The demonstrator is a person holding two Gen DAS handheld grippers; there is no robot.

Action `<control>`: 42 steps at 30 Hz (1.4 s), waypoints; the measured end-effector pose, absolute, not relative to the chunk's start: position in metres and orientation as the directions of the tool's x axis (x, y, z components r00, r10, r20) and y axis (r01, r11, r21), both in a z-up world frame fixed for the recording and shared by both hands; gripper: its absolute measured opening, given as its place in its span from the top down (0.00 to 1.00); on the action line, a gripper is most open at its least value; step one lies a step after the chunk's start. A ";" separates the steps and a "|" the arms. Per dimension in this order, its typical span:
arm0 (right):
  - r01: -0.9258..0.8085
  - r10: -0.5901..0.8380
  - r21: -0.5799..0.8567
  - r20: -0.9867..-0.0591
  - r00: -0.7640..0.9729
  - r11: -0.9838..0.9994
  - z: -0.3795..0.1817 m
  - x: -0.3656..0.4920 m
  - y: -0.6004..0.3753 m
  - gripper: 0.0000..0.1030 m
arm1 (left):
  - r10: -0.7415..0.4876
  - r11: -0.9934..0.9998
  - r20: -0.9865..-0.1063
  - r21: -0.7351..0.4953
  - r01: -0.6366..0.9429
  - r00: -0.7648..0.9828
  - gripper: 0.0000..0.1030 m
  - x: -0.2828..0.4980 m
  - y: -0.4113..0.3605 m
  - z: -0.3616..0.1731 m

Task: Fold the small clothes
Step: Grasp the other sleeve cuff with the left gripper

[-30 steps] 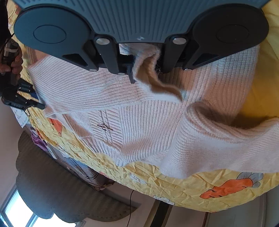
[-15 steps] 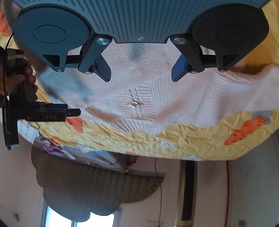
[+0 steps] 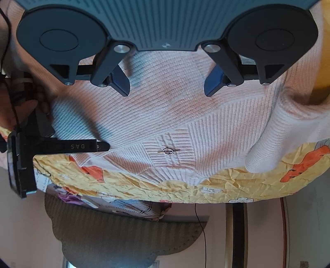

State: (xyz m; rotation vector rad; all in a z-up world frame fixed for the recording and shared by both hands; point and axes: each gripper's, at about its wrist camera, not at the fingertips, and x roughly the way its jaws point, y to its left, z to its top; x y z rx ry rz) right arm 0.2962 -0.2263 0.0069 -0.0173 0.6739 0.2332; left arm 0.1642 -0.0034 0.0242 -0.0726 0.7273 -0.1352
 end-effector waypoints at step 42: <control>-0.234 0.289 0.170 -0.583 0.760 0.957 0.009 0.289 -0.236 0.09 | 0.344 0.439 -0.689 -0.482 -0.758 0.638 0.87 0.165 0.328 0.022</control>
